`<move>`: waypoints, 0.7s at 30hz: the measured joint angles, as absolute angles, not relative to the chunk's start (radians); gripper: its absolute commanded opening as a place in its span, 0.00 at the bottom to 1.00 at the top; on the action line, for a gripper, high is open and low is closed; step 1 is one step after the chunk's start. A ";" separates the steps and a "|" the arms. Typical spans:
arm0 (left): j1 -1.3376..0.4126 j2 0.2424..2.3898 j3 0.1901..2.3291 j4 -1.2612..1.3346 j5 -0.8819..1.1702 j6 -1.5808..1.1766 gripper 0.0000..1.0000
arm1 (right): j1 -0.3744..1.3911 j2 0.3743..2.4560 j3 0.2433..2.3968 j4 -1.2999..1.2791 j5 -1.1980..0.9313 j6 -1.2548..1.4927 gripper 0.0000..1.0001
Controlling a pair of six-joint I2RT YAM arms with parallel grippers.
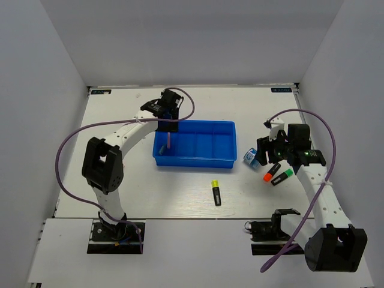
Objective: Sort the stationery into containers
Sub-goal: Place the stationery in the storage box, then pick up the stationery from the center of the board.
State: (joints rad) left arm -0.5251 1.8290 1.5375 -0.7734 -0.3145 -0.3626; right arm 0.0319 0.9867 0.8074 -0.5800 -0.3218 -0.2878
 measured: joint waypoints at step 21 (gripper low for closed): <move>-0.385 1.128 1.049 -0.808 -0.292 -0.368 1.00 | 0.041 1.304 0.843 -0.604 -0.289 -0.479 0.90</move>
State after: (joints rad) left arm -0.3855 1.1278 1.0489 -0.8082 -0.2924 -0.3676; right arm 0.0414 1.3041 0.8429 -0.6044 -0.2890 -0.4786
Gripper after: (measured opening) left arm 0.989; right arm 0.902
